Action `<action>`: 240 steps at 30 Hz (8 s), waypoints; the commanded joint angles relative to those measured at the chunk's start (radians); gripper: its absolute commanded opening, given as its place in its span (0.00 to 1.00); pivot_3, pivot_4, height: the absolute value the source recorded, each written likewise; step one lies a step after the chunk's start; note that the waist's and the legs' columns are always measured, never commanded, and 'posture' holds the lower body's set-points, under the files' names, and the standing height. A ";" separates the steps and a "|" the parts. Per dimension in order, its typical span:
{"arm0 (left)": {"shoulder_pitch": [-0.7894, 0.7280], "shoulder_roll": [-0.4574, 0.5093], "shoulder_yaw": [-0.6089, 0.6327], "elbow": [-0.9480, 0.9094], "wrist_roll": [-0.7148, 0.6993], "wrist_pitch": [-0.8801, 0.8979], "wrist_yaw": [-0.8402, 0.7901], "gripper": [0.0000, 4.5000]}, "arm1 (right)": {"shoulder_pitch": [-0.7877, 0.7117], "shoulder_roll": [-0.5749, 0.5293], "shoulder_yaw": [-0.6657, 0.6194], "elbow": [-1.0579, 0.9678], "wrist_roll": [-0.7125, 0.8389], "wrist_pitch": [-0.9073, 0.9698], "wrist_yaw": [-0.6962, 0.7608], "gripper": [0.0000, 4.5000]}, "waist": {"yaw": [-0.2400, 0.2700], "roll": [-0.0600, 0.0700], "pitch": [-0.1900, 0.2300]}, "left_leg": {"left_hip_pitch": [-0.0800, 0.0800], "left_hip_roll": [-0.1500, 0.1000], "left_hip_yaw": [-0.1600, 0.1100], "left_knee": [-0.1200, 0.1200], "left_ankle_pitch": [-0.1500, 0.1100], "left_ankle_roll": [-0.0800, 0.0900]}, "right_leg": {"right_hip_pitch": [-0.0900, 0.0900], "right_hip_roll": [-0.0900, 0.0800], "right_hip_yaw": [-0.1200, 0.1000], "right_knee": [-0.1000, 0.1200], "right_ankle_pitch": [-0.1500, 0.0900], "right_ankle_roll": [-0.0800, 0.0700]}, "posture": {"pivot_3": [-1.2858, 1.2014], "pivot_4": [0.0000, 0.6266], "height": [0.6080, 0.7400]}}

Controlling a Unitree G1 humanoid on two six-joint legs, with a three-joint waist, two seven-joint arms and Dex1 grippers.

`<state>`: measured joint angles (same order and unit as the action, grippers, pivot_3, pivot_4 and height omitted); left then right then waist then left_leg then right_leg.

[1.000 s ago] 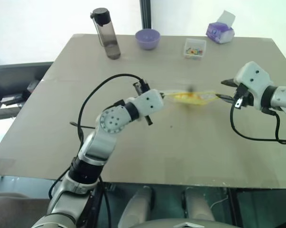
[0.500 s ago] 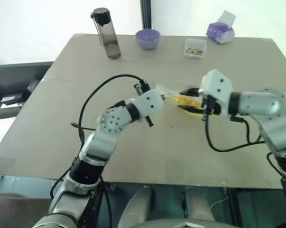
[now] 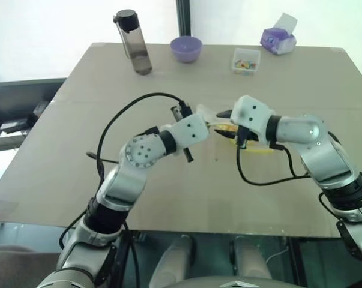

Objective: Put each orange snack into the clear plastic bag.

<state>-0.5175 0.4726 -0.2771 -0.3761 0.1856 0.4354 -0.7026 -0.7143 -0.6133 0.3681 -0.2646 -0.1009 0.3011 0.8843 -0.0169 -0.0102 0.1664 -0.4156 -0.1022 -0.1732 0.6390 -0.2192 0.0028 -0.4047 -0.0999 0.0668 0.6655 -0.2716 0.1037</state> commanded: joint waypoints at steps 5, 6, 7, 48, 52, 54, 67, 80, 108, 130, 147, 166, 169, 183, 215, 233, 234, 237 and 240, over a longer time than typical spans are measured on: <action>-0.031 -0.002 -0.002 -0.056 -0.001 0.012 0.002 0.00 | -0.033 0.015 -0.014 -0.017 -0.010 -0.023 0.016 0.38 | 0.000 0.000 0.000 | 0.000 0.000 0.000 0.000 0.000 0.000 | 0.000 0.000 0.000 0.000 0.000 0.000 | 0.52 0.24 0.99; -0.033 -0.002 -0.003 -0.055 -0.002 0.013 0.003 0.00 | -0.033 0.016 -0.015 -0.019 -0.010 -0.021 0.016 0.38 | 0.000 0.000 0.000 | 0.000 0.000 0.000 0.000 0.000 0.000 | 0.000 0.000 0.000 0.000 0.000 0.000 | 0.52 0.24 0.99; -0.034 -0.003 -0.004 -0.055 -0.002 0.014 0.004 0.00 | -0.033 0.016 -0.016 -0.022 -0.011 -0.019 0.016 0.38 | 0.000 0.000 0.000 | 0.000 0.000 0.000 0.000 0.000 0.000 | 0.000 0.000 0.000 0.000 0.000 0.000 | 0.52 0.24 0.99; -0.036 -0.005 -0.019 -0.064 -0.013 0.086 -0.008 0.00 | 0.001 -0.026 -0.018 -0.072 -0.064 -0.034 0.030 0.02 | 0.000 0.000 0.000 | 0.000 0.000 0.000 0.000 0.000 0.000 | 0.000 0.000 0.000 0.000 0.000 0.000 | 0.52 0.24 0.99; -0.037 -0.005 -0.020 -0.064 -0.014 0.086 -0.008 0.00 | 0.004 -0.024 -0.018 -0.072 -0.066 -0.035 0.028 0.02 | 0.000 0.000 0.000 | 0.000 0.000 0.000 0.000 0.000 0.000 | 0.000 0.000 0.000 0.000 0.000 0.000 | 0.52 0.24 0.99; -0.037 -0.004 -0.018 -0.063 -0.014 0.085 -0.008 0.00 | 0.006 -0.025 -0.017 -0.070 -0.071 -0.036 0.027 0.02 | 0.000 0.000 0.000 | 0.000 0.000 0.000 0.000 0.000 0.000 | 0.000 0.000 0.000 0.000 0.000 0.000 | 0.52 0.24 0.99; 0.012 0.090 0.031 -0.004 0.000 0.022 -0.005 0.00 | 0.115 -0.121 -0.120 -0.095 -0.066 0.006 0.013 0.02 | 0.001 0.000 0.000 | 0.000 0.000 0.000 0.000 0.000 0.000 | 0.000 0.000 0.001 0.000 0.000 0.000 | 0.52 0.24 0.99; 0.021 0.118 0.050 0.058 -0.023 -0.032 0.007 0.00 | 0.255 -0.252 -0.263 -0.135 -0.056 0.050 -0.010 0.02 | 0.003 0.000 0.000 | 0.000 0.000 0.001 0.000 0.000 0.000 | 0.000 0.000 0.001 0.001 0.000 0.000 | 0.52 0.24 0.99; 0.156 -0.015 0.073 -0.047 -0.143 0.051 0.051 0.00 | 0.261 -0.045 -0.098 -0.287 -0.033 0.199 -0.070 0.02 | 0.003 0.000 0.000 | 0.000 0.000 0.001 0.003 0.000 0.000 | -0.001 0.000 0.002 0.004 0.000 0.000 | 0.52 0.24 0.99; 0.200 -0.053 0.069 -0.003 -0.169 -0.010 0.108 0.00 | 0.306 -0.017 -0.033 -0.314 -0.117 0.221 -0.134 0.51 | 0.004 0.000 0.000 | 0.001 0.000 0.001 0.004 0.000 0.000 | -0.001 0.000 0.002 0.006 0.000 0.000 | 0.52 0.24 0.99; 0.208 -0.034 0.048 -0.014 -0.125 -0.041 0.109 0.00 | 0.270 0.012 -0.012 -0.242 -0.130 0.175 -0.121 0.06 | 0.003 0.000 0.000 | 0.001 0.000 0.001 0.004 0.000 0.000 | -0.001 0.000 0.002 0.006 0.000 0.000 | 0.52 0.24 0.99; 0.205 -0.031 0.034 -0.006 -0.116 -0.065 0.109 0.00 | 0.259 0.013 -0.006 -0.224 -0.143 0.177 -0.120 0.06 | 0.003 0.000 0.000 | 0.001 0.000 0.001 0.004 0.000 0.000 | -0.001 0.000 0.002 0.006 0.000 0.000 | 0.52 0.24 0.99; 0.207 -0.032 0.033 -0.009 -0.116 -0.064 0.108 0.00 | 0.259 0.013 -0.005 -0.223 -0.144 0.178 -0.120 0.06 | 0.003 0.000 0.000 | 0.001 0.000 0.001 0.004 0.000 0.000 | -0.001 0.000 0.002 0.006 0.000 0.000 | 0.52 0.24 0.99; 0.208 -0.034 0.033 -0.010 -0.115 -0.066 0.110 0.00 | 0.265 0.010 -0.003 -0.232 -0.144 0.207 -0.097 0.03 | 0.003 0.000 0.000 | 0.001 0.000 0.001 0.004 0.000 0.000 | -0.001 0.000 0.002 0.006 0.000 0.000 | 0.52 0.24 0.99; 0.203 -0.015 0.076 0.079 -0.089 -0.154 0.171 0.00 | 0.412 -0.181 -0.196 -0.251 -0.123 0.218 -0.087 0.03 | 0.006 0.000 0.000 | 0.000 0.000 0.001 0.004 0.000 0.000 | -0.001 0.000 0.002 0.005 0.000 0.000 | 0.52 0.24 0.99; -0.227 -0.113 0.102 0.516 -0.066 -0.364 0.266 0.00 | 0.061 -0.094 -0.273 -0.003 -0.208 0.011 -0.366 0.03 | 0.004 -0.001 0.000 | -0.001 -0.001 0.001 0.006 0.000 0.000 | -0.001 0.000 0.001 0.007 0.000 0.000 | 0.52 0.24 0.99; -0.251 -0.116 0.106 0.541 -0.066 -0.382 0.270 0.00 | 0.044 -0.094 -0.278 0.011 -0.209 -0.002 -0.375 0.03 | 0.003 -0.001 0.000 | -0.001 -0.001 0.001 0.006 0.000 0.000 | -0.001 0.000 0.002 0.006 0.000 0.000 | 0.52 0.24 0.99; -0.281 -0.117 0.113 0.561 -0.069 -0.418 0.274 0.00 | 0.042 -0.099 -0.290 0.015 -0.203 -0.015 -0.372 0.03 | 0.001 -0.001 0.000 | -0.001 -0.001 0.002 0.004 0.000 0.000 | -0.001 -0.001 0.002 0.001 0.000 0.000 | 0.52 0.24 0.99; -0.233 -0.111 0.112 0.485 -0.080 -0.403 0.254 0.00 | 0.120 -0.116 -0.306 -0.044 -0.187 0.002 -0.335 0.03 | 0.000 -0.001 0.000 | -0.002 -0.001 0.002 0.002 0.000 0.000 | -0.002 -0.001 0.002 0.000 0.000 0.000 | 0.52 0.24 0.99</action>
<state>-0.7644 0.3561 -0.1845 0.1766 0.1144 0.0438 -0.4414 -0.6121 -0.7154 0.0973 -0.2507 -0.2980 0.3039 0.5368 -0.0171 -0.0112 0.1666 -0.4182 -0.1027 -0.1714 0.6404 -0.2192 0.0029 -0.4075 -0.1007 0.0684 0.6658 -0.2717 0.1037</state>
